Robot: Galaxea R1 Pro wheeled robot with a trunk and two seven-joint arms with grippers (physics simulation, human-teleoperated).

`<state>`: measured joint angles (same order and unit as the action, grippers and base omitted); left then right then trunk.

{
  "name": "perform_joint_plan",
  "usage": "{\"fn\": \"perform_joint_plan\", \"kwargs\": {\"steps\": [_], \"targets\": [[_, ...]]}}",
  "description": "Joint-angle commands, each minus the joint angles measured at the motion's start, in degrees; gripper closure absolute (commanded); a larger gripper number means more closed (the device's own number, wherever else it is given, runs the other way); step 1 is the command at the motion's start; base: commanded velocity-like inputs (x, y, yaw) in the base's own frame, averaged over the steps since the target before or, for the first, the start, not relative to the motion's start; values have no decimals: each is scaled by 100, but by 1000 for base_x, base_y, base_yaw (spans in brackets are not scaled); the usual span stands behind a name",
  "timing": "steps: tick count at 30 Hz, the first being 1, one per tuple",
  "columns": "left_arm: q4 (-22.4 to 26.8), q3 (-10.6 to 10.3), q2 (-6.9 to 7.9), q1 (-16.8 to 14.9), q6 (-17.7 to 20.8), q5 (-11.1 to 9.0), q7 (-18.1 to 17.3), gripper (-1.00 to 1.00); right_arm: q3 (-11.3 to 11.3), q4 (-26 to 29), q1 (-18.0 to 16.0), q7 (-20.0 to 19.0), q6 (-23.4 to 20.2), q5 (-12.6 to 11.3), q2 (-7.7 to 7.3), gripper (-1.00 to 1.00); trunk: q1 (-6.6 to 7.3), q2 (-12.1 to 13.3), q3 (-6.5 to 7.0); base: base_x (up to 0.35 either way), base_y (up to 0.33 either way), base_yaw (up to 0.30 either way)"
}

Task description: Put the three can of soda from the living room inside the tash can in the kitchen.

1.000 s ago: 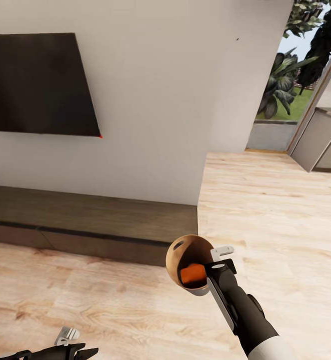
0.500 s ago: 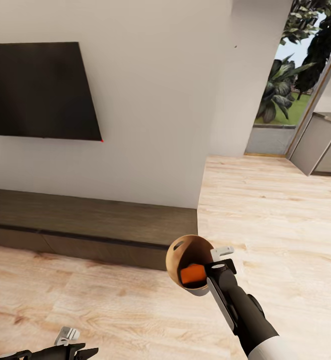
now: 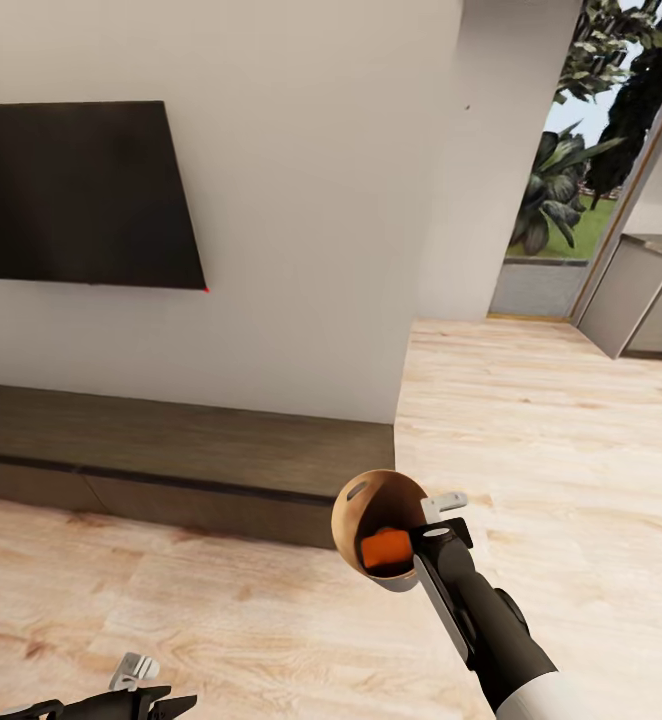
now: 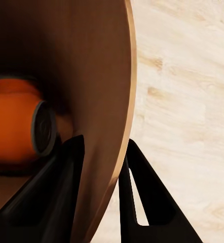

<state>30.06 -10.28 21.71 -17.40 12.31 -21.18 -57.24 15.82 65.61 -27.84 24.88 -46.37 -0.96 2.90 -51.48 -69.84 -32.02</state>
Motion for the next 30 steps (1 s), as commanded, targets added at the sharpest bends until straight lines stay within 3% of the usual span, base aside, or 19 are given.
{"fn": "perform_joint_plan", "kwargs": {"steps": [1, 30], "targets": [[0, 0, 0, 0, 0, 0, 1, -100, 0, 4, -2, -9, -4, 60, 0, 100, 0, 0, 11, 0, 0, 0], [0, 0, 0, 0, -1, 0, 2, -100, 0, 4, 7, -9, -4, 60, 0, 100, 0, 0, 286, 0, 0, -1]]}}
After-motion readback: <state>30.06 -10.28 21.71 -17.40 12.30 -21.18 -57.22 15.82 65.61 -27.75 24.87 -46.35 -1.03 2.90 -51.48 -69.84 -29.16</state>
